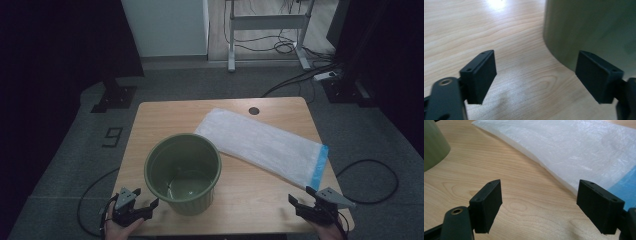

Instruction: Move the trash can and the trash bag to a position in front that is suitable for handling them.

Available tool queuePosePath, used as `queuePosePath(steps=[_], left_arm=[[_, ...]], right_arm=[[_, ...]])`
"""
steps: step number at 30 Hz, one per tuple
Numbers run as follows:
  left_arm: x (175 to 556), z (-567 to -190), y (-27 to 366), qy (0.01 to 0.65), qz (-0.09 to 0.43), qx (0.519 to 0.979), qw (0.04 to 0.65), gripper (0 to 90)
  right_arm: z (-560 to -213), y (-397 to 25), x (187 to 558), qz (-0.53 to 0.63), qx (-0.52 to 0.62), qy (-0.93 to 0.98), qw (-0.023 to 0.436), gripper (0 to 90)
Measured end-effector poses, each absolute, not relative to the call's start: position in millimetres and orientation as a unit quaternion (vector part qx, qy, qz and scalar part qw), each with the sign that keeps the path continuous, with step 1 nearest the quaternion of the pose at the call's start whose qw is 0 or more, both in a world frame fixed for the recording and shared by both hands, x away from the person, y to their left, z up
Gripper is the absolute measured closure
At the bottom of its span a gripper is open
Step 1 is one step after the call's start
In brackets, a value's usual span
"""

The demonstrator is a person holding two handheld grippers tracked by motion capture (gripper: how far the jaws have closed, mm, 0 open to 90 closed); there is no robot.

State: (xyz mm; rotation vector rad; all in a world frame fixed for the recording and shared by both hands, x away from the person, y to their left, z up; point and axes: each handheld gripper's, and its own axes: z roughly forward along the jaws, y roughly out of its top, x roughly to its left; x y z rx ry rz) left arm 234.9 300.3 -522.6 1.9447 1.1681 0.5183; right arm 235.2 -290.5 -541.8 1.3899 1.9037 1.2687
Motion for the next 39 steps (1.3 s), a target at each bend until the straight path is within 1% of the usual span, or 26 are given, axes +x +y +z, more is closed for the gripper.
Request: queuePosePath(steps=[1, 4, 5, 6, 7, 10, 14, 15, 18, 27, 34, 39], left_arm=[[235, -523, 300, 0.461, 0.205, 0.767, 0.396, 14.3], [229, -519, 298, 0.426, 0.207, 0.785, 0.4, 12.2], [227, -516, 296, 0.399, 0.193, 0.793, 0.417, 11.2], [227, -516, 296, 0.399, 0.193, 0.793, 0.417, 10.9], [227, -513, 291, 0.369, 0.184, 0.806, 0.425, 10.9], [231, -508, 280, 0.328, 0.169, 0.823, 0.432, 12.5], [238, -505, 267, 0.291, 0.151, 0.84, 0.432, 12.8], [239, -505, 264, 0.286, 0.154, 0.844, 0.427, 10.2], [244, -505, 258, 0.276, 0.15, 0.846, 0.431, 13.5], [257, -501, 227, 0.247, 0.144, 0.854, 0.434, 14.1], [265, -500, 204, 0.238, 0.14, 0.855, 0.438, 14.2], [269, -502, 192, 0.247, 0.147, 0.853, 0.437, 14.1]], right_arm=[[-542, -290, 235, 0.461, 0.505, 0.692, 0.23, 19.8], [-543, -292, 235, 0.459, 0.505, 0.694, 0.229, 19.8], [-543, -292, 235, 0.459, 0.506, 0.693, 0.229, 19.8], [-544, -292, 235, 0.459, 0.506, 0.694, 0.228, 19.8], [-544, -292, 235, 0.459, 0.506, 0.694, 0.228, 19.8], [-545, -290, 239, 0.459, 0.503, 0.696, 0.226, 20.0], [-545, -284, 242, 0.454, 0.494, 0.706, 0.226, 20.0], [-545, -283, 242, 0.453, 0.491, 0.709, 0.226, 20.0], [-547, -281, 241, 0.448, 0.486, 0.716, 0.224, 20.1], [-544, -286, 236, 0.455, 0.486, 0.711, 0.228, 20.8], [-545, -287, 235, 0.454, 0.487, 0.71, 0.229, 20.8], [-545, -287, 233, 0.454, 0.487, 0.71, 0.229, 20.9]])
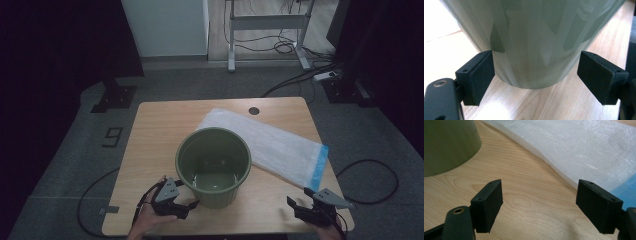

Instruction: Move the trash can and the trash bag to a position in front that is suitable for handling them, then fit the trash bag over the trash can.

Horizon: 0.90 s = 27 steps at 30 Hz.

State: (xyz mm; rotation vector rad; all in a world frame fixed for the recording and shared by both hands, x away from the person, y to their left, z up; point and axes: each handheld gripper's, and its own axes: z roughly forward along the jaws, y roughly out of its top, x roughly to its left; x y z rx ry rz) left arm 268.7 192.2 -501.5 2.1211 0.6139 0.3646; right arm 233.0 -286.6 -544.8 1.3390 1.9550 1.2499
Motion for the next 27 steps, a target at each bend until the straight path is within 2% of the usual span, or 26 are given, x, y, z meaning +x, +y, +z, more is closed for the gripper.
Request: queuePosePath(steps=[9, 16, 27], left_arm=[[269, -503, 187, 0.255, 0.155, 0.851, 0.433, 14.0], [266, -504, 210, 0.29, 0.162, 0.835, 0.438, 14.0], [264, -509, 233, 0.317, 0.179, 0.839, 0.404, 14.0]], right_arm=[[-545, -286, 232, 0.453, 0.485, 0.711, 0.231, 20.9], [-541, -284, 231, 0.448, 0.482, 0.71, 0.251, 21.0], [-528, -260, 264, 0.439, 0.487, 0.713, 0.249, 20.9]])
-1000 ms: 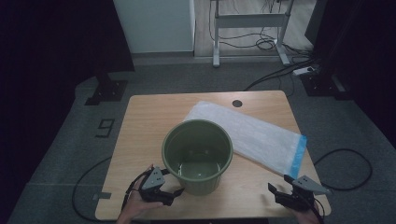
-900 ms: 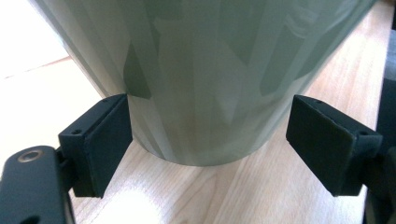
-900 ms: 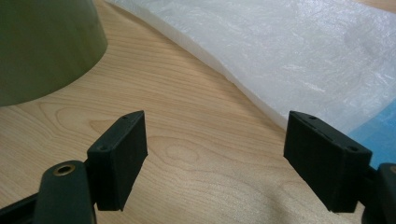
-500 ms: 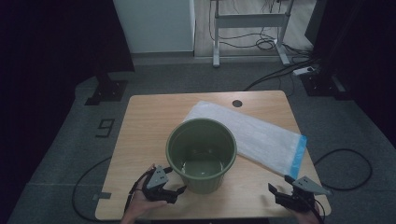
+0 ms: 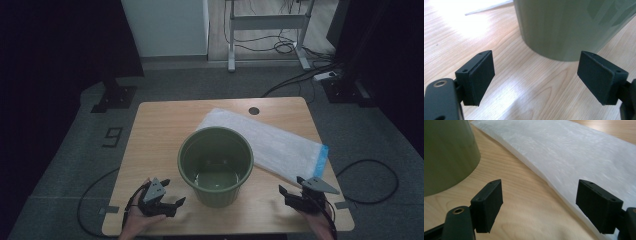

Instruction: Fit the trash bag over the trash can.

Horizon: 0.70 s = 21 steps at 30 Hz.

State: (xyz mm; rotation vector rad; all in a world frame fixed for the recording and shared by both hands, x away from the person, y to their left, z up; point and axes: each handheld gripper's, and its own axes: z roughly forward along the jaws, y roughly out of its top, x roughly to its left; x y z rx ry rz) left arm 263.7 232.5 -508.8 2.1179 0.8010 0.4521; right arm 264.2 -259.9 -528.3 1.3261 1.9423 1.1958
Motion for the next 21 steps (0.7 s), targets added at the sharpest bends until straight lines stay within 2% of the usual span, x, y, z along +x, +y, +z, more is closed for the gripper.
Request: queuePosePath(steps=[16, 21], left_arm=[[259, -520, 246, 0.338, 0.181, 0.842, 0.378, 14.0], [260, -519, 251, 0.341, 0.18, 0.84, 0.382, 14.0]], right_arm=[[-530, -193, 357, 0.376, 0.455, 0.774, 0.23, 21.4], [-538, -185, 377, 0.33, 0.46, 0.791, 0.232, 28.8]])
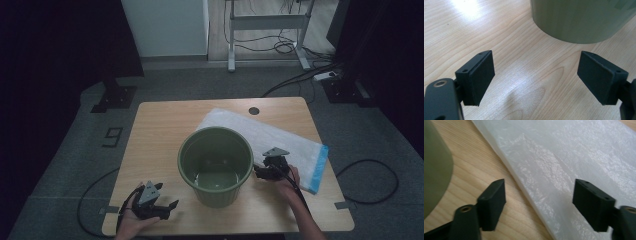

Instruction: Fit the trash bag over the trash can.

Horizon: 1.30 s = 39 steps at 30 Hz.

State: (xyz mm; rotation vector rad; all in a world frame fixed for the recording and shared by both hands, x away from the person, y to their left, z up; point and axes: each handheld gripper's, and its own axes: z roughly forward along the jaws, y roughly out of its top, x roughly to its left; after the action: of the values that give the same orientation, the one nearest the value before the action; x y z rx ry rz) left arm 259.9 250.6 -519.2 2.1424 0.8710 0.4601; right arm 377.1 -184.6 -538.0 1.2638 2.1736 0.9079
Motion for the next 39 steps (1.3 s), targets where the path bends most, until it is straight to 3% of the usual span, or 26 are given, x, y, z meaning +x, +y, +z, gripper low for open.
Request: queuePosePath(steps=[6, 15, 32, 39], left_arm=[[262, -522, 251, 0.338, 0.182, 0.844, 0.374, 14.4], [264, -525, 246, 0.336, 0.186, 0.849, 0.363, 14.4], [263, -529, 237, 0.327, 0.185, 0.86, 0.346, 14.5], [264, -531, 236, 0.327, 0.184, 0.861, 0.343, 14.5]], right_arm=[[-543, -194, 382, 0.33, 0.475, 0.791, 0.202, 46.9], [-546, -208, 370, 0.342, 0.492, 0.775, 0.204, 88.3], [-549, -268, 280, 0.355, 0.515, 0.755, 0.198, 88.9], [-551, -282, 267, 0.368, 0.518, 0.748, 0.192, 86.9]])
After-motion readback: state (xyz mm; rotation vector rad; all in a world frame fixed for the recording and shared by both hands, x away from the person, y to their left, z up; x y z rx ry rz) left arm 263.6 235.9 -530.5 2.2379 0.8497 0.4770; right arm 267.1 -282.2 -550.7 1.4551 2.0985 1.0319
